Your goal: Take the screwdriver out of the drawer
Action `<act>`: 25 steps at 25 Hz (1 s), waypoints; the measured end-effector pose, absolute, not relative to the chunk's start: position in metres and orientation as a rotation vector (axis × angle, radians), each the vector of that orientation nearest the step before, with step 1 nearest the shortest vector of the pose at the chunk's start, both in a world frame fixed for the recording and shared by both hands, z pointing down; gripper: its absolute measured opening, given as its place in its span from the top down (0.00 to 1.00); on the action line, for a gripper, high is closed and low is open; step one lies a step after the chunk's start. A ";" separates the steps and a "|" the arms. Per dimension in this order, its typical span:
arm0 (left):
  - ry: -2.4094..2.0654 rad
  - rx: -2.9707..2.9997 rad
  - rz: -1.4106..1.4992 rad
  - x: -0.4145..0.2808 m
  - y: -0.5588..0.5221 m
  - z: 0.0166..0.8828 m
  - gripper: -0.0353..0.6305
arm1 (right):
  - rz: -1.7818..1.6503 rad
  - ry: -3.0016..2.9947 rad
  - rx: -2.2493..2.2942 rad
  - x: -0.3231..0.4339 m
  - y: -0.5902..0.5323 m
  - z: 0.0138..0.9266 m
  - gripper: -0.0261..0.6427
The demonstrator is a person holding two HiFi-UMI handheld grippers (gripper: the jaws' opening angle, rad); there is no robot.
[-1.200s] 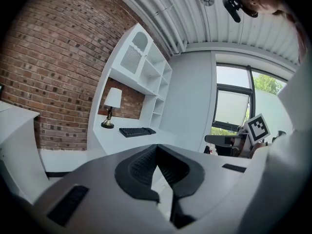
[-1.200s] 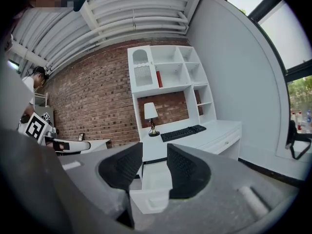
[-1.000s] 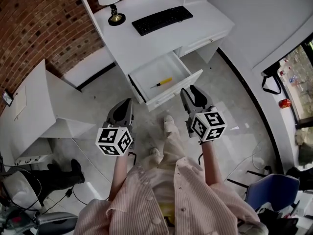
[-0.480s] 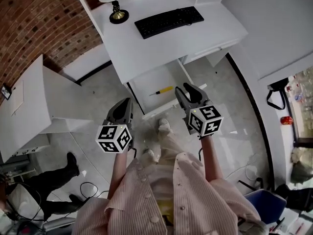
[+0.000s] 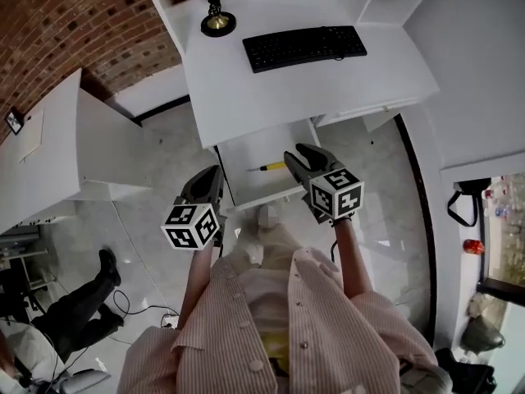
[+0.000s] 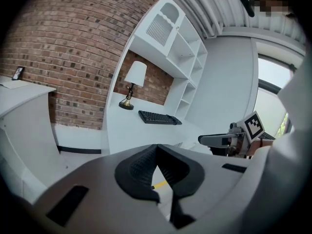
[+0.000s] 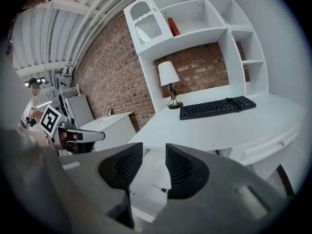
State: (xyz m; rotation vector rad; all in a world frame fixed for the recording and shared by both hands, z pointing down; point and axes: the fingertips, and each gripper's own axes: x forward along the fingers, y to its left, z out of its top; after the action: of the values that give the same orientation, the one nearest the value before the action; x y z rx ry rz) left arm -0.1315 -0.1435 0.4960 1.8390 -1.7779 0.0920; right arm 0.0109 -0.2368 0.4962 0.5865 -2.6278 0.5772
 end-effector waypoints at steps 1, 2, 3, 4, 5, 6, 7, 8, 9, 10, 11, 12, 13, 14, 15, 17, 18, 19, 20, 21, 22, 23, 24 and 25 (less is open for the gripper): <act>-1.788 1.816 0.088 -0.132 -0.146 0.500 0.95 | 0.576 -2.619 0.549 0.009 -0.240 0.501 0.75; -1.797 1.792 0.087 -0.133 -0.148 0.504 0.95 | 0.573 -2.611 0.513 0.007 -0.244 0.505 0.75; -1.805 1.769 0.087 -0.134 -0.149 0.508 0.95 | 0.569 -2.603 0.479 0.004 -0.247 0.508 0.75; -1.810 1.751 0.086 -0.134 -0.150 0.512 0.95 | 0.563 -2.593 0.445 0.001 -0.250 0.512 0.75; -1.813 1.736 0.086 -0.135 -0.151 0.515 0.95 | 0.555 -2.583 0.412 -0.001 -0.252 0.517 0.75; -1.815 1.724 0.086 -0.135 -0.151 0.519 0.95 | 0.545 -2.572 0.381 -0.004 -0.254 0.521 0.75; -1.816 1.714 0.087 -0.136 -0.152 0.522 0.95 | 0.536 -2.560 0.352 -0.007 -0.255 0.526 0.75; -1.816 1.706 0.089 -0.137 -0.154 0.526 0.95 | 0.529 -2.546 0.323 -0.009 -0.256 0.532 0.75; -1.814 1.698 0.092 -0.138 -0.155 0.529 0.95 | 0.524 -2.532 0.295 -0.011 -0.256 0.538 0.75; -1.810 1.690 0.098 -0.139 -0.156 0.533 0.95 | 0.521 -2.519 0.269 -0.013 -0.256 0.543 0.75; -1.806 1.682 0.106 -0.141 -0.157 0.537 0.95 | 0.521 -2.508 0.244 -0.015 -0.256 0.548 0.75; -1.800 1.673 0.116 -0.142 -0.157 0.541 0.95 | 0.525 -2.499 0.217 -0.018 -0.256 0.553 0.75; -1.793 1.664 0.126 -0.144 -0.159 0.546 0.95 | 0.530 -2.489 0.186 -0.021 -0.256 0.558 0.75; -1.782 1.654 0.134 -0.145 -0.160 0.551 0.95 | 0.533 -2.475 0.153 -0.024 -0.256 0.564 0.75; -1.769 1.646 0.139 -0.146 -0.161 0.556 0.95 | 0.531 -2.455 0.120 -0.027 -0.255 0.571 0.75; -1.743 1.631 0.141 -0.149 -0.164 0.567 0.95 | 0.513 -2.408 0.064 -0.033 -0.253 0.586 0.75; -1.730 1.625 0.142 -0.152 -0.166 0.572 0.95 | 0.501 -2.384 0.040 -0.036 -0.253 0.594 0.75; -1.716 1.620 0.144 -0.154 -0.168 0.577 0.95 | 0.489 -2.361 0.016 -0.039 -0.254 0.602 0.75; -1.701 1.615 0.148 -0.155 -0.169 0.583 0.95 | 0.479 -2.337 -0.009 -0.042 -0.253 0.610 0.75; -1.686 1.609 0.154 -0.155 -0.169 0.589 0.95 | 0.470 -2.310 -0.035 -0.043 -0.252 0.619 0.75; -1.670 1.603 0.158 -0.155 -0.169 0.596 0.95 | 0.459 -2.283 -0.059 -0.044 -0.251 0.628 0.75; -1.656 1.597 0.161 -0.155 -0.169 0.601 0.95 | 0.446 -2.259 -0.081 -0.045 -0.250 0.636 0.75; -1.642 1.593 0.163 -0.155 -0.170 0.607 0.95 | 0.432 -2.236 -0.101 -0.046 -0.250 0.644 0.75; -1.630 1.588 0.164 -0.155 -0.170 0.612 0.95 | 0.417 -2.214 -0.120 -0.048 -0.249 0.652 0.75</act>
State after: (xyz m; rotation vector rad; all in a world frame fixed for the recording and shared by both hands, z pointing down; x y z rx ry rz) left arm -0.1552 -0.1703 0.6118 1.5884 -1.6296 0.1639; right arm -0.0475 -0.2489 0.6525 -0.1205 -2.2137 0.4172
